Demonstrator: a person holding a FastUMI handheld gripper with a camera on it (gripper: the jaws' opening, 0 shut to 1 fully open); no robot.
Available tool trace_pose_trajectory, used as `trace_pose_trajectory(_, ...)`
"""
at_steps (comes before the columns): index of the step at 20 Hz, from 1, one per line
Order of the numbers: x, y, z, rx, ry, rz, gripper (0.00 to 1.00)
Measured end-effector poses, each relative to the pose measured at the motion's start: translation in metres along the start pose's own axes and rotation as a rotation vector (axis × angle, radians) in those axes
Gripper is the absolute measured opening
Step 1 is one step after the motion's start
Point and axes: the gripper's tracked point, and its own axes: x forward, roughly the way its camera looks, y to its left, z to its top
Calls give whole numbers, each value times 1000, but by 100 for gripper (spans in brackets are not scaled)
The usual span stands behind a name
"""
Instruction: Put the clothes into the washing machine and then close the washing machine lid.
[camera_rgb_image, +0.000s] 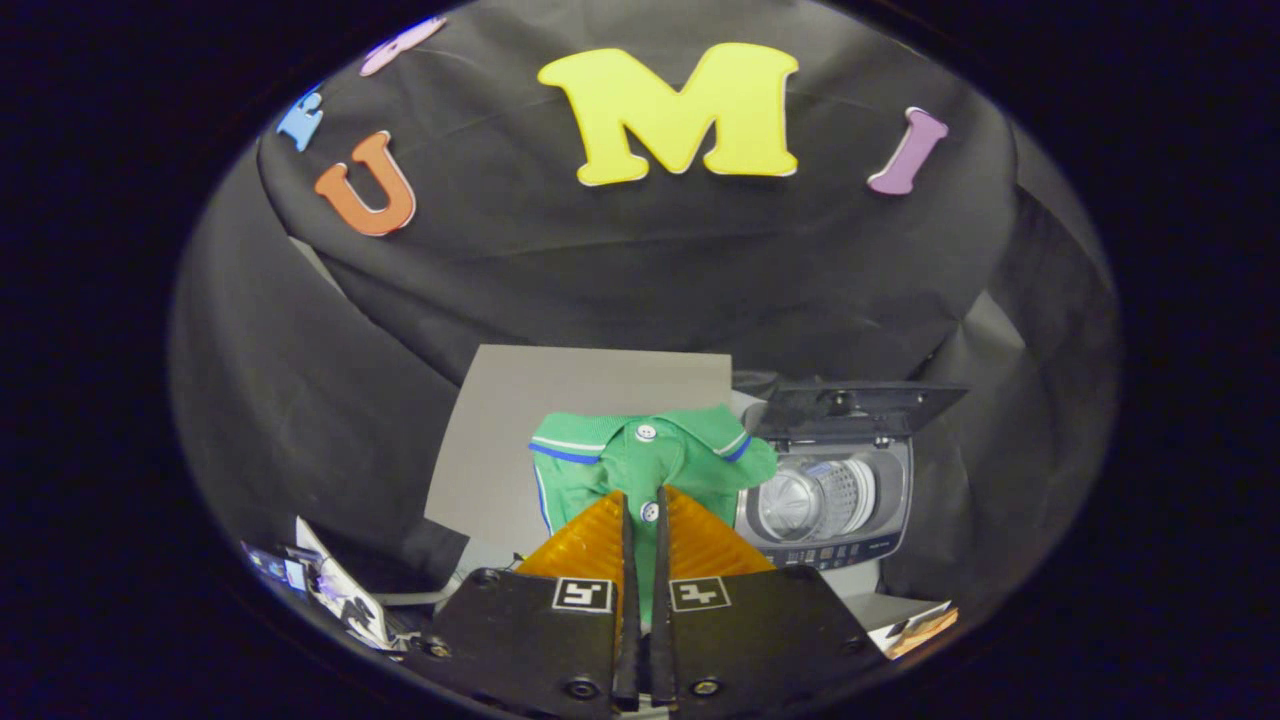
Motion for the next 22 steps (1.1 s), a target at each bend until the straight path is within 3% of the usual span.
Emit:
trace_pose_trajectory(15, -58, -147, -22, 189, -96, -151, 8)
trace_pose_trajectory(22, -56, -205, -27, 224, -109, -170, 8)
